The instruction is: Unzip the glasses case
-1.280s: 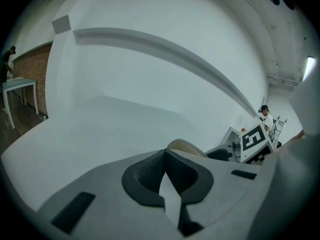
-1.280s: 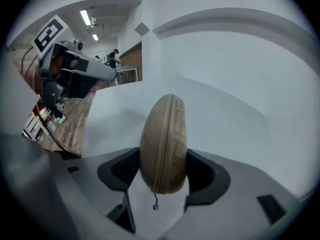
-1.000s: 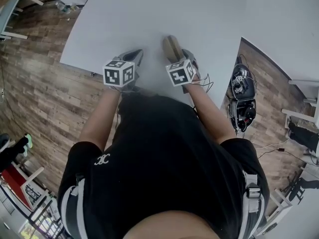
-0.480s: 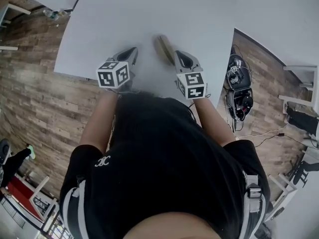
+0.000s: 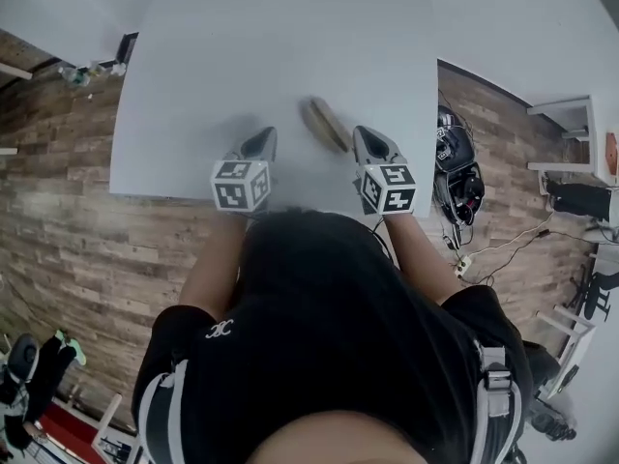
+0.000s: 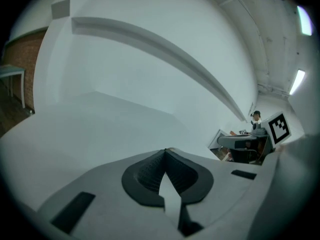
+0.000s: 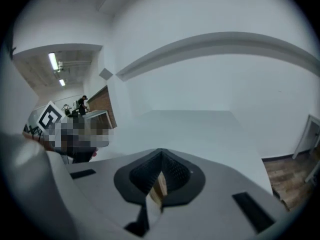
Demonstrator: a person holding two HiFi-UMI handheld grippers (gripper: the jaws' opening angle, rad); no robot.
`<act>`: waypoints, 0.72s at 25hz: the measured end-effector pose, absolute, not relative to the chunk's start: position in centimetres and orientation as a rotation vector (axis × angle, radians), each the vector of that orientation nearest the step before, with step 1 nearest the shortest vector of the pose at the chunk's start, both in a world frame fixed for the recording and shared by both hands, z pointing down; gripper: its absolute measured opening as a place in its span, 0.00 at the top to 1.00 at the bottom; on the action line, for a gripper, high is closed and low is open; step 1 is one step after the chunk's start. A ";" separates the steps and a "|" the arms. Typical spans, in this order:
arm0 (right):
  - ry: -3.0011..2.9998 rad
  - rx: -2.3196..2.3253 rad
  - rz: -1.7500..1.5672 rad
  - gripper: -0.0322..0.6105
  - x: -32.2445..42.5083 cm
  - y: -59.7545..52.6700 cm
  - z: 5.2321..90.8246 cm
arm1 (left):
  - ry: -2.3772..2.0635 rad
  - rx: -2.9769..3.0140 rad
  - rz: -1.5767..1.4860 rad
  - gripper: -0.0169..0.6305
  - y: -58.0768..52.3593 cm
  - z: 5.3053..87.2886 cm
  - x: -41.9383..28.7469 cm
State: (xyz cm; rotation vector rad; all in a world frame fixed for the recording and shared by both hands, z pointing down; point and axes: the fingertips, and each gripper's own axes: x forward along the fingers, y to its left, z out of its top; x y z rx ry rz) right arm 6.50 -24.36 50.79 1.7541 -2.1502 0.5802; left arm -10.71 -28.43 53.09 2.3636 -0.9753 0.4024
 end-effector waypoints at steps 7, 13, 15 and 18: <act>-2.102 1.790 0.579 0.93 7.3 -25.9 49.7 | -0.846 2.303 0.348 0.97 -28.4 53.7 -8.9; -2.166 1.734 0.568 0.93 8.9 -25.6 49.7 | -0.911 2.242 0.308 0.97 -27.0 53.4 -8.0; -2.223 1.732 0.634 0.93 10.2 -25.3 49.4 | -0.977 2.244 0.311 0.97 -27.1 53.1 -7.0; -2.322 1.721 0.725 0.93 13.0 -24.6 48.4 | -1.087 2.264 0.295 0.97 -26.8 51.9 -4.7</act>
